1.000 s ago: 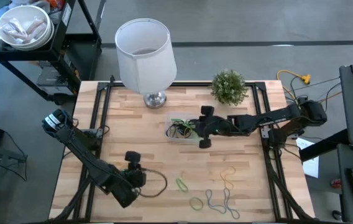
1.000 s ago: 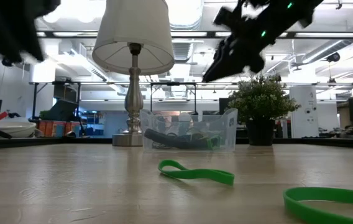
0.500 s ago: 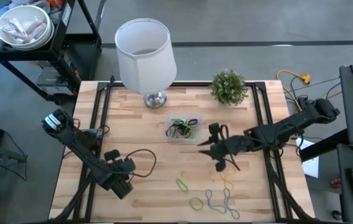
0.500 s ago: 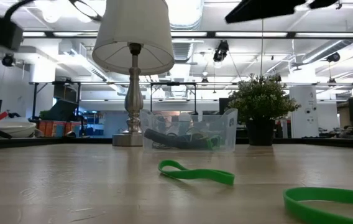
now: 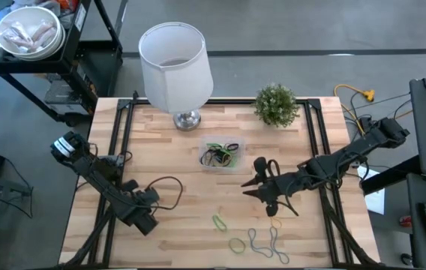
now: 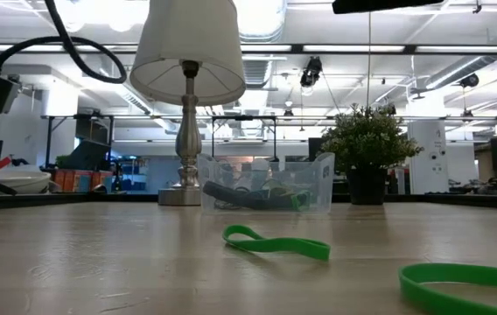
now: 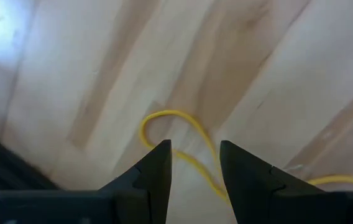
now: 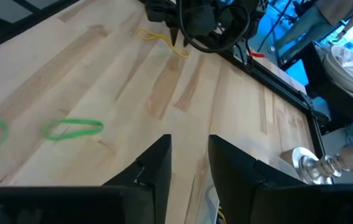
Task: Pick and place rubber bands into bin
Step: Put the yellow rubber band into the transparent bin
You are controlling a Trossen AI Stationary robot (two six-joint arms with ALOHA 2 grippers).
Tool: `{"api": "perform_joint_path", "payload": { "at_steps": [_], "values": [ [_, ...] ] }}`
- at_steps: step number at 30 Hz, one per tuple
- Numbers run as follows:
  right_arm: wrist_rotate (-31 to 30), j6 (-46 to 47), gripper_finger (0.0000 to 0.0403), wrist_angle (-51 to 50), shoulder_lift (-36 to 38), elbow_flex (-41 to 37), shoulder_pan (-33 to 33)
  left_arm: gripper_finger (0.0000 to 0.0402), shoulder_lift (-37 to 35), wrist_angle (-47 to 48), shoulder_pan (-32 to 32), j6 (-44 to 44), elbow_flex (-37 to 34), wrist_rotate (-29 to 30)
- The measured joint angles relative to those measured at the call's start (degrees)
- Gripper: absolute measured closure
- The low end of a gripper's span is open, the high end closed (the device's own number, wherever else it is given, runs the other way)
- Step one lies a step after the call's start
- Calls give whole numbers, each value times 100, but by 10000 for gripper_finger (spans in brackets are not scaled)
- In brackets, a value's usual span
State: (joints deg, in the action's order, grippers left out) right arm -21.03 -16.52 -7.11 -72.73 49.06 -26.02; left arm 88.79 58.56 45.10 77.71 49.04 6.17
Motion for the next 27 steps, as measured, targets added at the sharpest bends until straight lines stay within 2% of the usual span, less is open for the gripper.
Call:
{"api": "perform_joint_path", "payload": {
  "at_steps": [13, 27],
  "values": [
    [-1, 110, 305, -2, 0, 0, 0, 281, -42, -486, -2, 270, -521, -164],
    [0, 150, 318, -22, 0, 0, 0, 281, -521, -1343, -2, 426, -1039, -222]
  ]
}}
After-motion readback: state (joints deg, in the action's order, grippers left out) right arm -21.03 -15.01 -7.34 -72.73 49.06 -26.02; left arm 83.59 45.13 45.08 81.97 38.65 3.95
